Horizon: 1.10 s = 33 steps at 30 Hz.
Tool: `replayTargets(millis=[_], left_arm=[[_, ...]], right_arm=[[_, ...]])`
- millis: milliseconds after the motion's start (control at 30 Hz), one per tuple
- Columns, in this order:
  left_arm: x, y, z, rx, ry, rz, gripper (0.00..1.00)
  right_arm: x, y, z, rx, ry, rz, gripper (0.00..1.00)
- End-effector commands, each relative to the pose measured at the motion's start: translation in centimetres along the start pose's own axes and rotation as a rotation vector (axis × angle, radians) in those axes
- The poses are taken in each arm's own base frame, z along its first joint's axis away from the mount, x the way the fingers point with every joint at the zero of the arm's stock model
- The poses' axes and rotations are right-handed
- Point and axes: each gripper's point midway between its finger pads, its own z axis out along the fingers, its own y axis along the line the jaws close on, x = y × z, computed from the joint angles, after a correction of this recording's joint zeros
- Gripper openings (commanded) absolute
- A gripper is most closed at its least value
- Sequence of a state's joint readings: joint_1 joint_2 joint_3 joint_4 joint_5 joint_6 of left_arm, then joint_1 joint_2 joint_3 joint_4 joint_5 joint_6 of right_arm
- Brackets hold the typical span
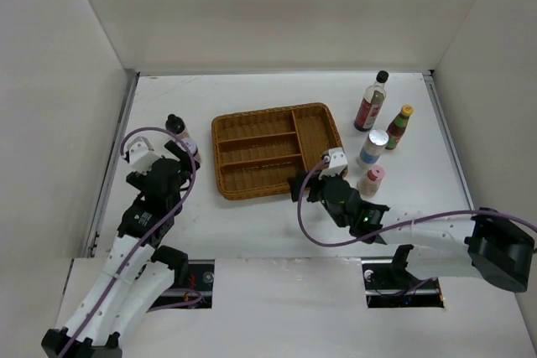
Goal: Organize the condiment bottles
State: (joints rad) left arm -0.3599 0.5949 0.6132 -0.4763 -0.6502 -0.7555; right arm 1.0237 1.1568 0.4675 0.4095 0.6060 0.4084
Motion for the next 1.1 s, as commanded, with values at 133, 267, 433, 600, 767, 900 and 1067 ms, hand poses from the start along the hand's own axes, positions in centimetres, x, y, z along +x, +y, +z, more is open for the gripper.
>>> replayTargets(millis=[133, 267, 433, 600, 767, 900, 1067], left_arm=[[-0.3, 0.3, 1.5, -0.067, -0.015, 0.11, 1.0], [-0.2, -0.7, 2.0, -0.035, -0.034, 0.12, 1.0], [-1.4, -2.0, 3.4, -0.043, -0.1, 0.155, 1.0], [-0.7, -3.8, 5.7, -0.042, -0.087, 0.22, 0.98], [1.1, -4.1, 7.9, -0.081, -0.048, 0.278, 0.97], [2.2, -4.3, 9.7, -0.089, -0.039, 0.288, 0.93], [2.8, -4.0, 12.4, -0.094, -0.035, 0.283, 0.87]], right_arm=[[0.0, 4.4, -0.6, -0.146, -0.045, 0.036, 1.0], [0.3, 4.4, -0.5, -0.149, -0.047, 0.018, 1.0], [-0.4, 4.9, -1.5, -0.214, -0.067, 0.048, 0.38], [-1.8, 3.9, -2.3, -0.22, -0.109, 0.095, 0.38], [-1.5, 2.6, -1.4, -0.198, -0.093, 0.103, 0.89], [-1.3, 2.8, -1.4, -0.205, -0.082, 0.117, 0.94], [-1.3, 3.1, -1.3, -0.225, -0.074, 0.115, 0.94]])
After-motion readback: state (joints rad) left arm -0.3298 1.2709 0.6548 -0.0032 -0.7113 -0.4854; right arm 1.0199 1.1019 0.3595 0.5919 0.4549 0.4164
